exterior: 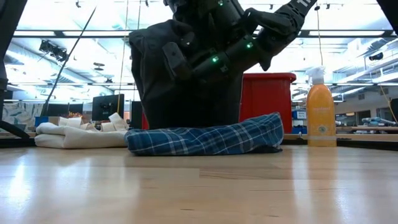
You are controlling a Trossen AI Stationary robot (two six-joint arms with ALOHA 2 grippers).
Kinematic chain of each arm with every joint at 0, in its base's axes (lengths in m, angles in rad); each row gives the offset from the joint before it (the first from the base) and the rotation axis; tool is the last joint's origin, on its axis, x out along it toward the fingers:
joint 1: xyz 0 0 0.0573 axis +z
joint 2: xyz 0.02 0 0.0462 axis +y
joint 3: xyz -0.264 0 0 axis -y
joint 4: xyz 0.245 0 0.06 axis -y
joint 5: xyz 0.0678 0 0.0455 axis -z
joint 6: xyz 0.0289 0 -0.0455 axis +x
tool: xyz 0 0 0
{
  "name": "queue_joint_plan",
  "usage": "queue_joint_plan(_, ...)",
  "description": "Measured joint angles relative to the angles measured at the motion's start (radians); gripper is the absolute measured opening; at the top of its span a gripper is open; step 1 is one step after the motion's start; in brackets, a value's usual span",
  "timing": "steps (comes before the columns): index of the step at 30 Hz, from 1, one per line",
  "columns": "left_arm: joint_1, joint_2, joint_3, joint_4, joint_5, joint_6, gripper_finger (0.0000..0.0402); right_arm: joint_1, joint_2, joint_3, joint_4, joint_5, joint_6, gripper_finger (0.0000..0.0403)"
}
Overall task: Fold Laundry from Bin
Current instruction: Remove the dark gray shorts from the red organizer bin
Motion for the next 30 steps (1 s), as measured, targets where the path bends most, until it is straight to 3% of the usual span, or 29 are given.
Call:
queue_joint_plan(12,-0.005,0.000,-0.002,-0.066,0.035,0.012,0.0205,0.010,-0.005,0.000,-0.118,-0.106,0.027,0.0346)
queue_joint_plan(18,-0.004,0.001,-0.004,-0.069,0.109,0.023,0.0217,0.033,-0.007,0.001,-0.159,-0.140,0.026,0.0346)
queue_joint_plan(30,0.012,-0.073,-0.002,-0.122,0.140,0.075,0.0218,0.028,-0.012,0.002,-0.191,-0.139,0.021,0.0346)
